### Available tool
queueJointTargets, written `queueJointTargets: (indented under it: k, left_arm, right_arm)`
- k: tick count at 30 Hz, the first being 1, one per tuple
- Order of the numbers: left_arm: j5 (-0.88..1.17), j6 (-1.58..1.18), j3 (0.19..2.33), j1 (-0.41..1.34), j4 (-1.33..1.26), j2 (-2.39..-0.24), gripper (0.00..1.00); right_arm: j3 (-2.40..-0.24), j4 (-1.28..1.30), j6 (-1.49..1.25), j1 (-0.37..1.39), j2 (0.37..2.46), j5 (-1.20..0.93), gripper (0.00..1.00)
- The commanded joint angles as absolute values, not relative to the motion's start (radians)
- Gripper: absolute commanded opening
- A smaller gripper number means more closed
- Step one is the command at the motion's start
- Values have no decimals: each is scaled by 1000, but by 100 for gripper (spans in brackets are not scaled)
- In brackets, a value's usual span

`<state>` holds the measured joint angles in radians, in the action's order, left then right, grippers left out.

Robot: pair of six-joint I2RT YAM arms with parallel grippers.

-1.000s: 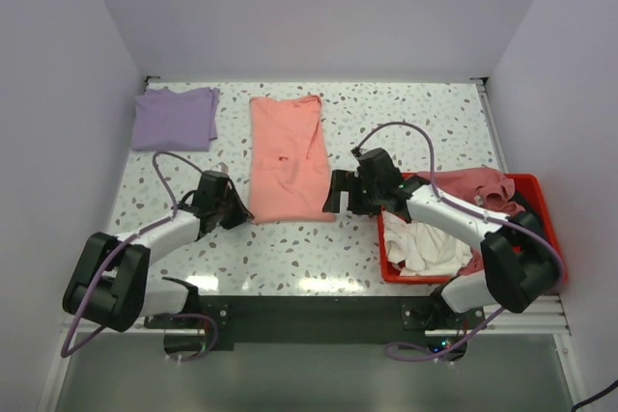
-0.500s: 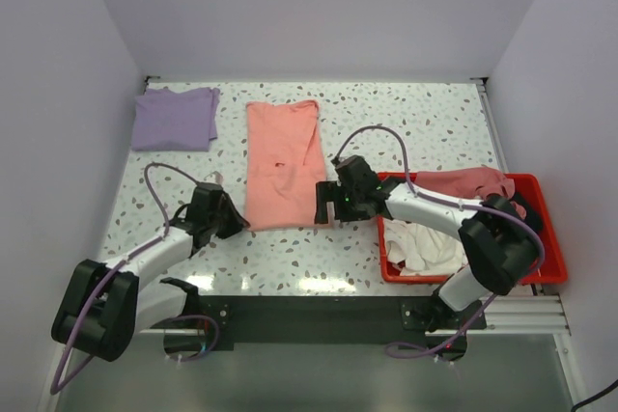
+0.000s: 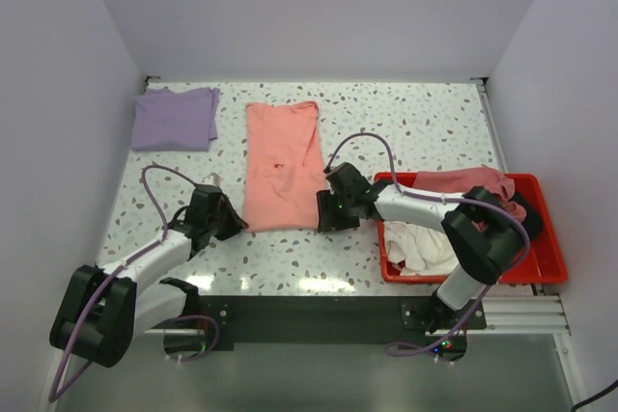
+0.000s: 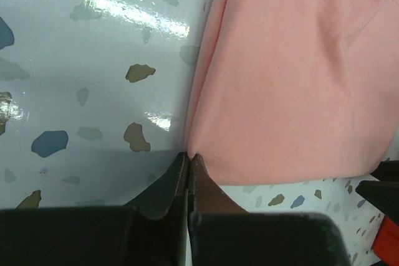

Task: Fold and stack the t-shirts
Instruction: Fold the tshirt

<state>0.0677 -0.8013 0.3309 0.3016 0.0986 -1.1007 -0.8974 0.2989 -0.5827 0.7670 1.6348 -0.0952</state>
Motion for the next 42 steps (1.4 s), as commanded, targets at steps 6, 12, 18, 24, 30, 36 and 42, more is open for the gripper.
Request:
queueJointTargets:
  k: [6,12,18,24,30,36,42]
  left_arm:
    - [37,-795,316,301,163,-1104,0]
    - [41,-796,316,301,163,-1106,0]
    - [54,-808,298,301,181,-1094,0]
    - [138,-859,218,314,204,-997,0]
    - [91,-975,224,465,416,-777,0]
    - [66,-1063,304,552,622,-557,0]
    - [3,-1078,517,554,866,-440,0]
  right_arm:
    - [-951,265,-571,775,1677,-83,40]
    - [-933,229,-534,778,1680,-95,24]
    - [-893,172,-502,801,1657,-121,0]
    - [-801,201,-518,857,1548,-84,0]
    - [-707,345,-525,891,1370,-98,0]
    - [-689,500,-532,917,1200,-218,0]
    - [-770,676,-514,930,1088,-368,0]
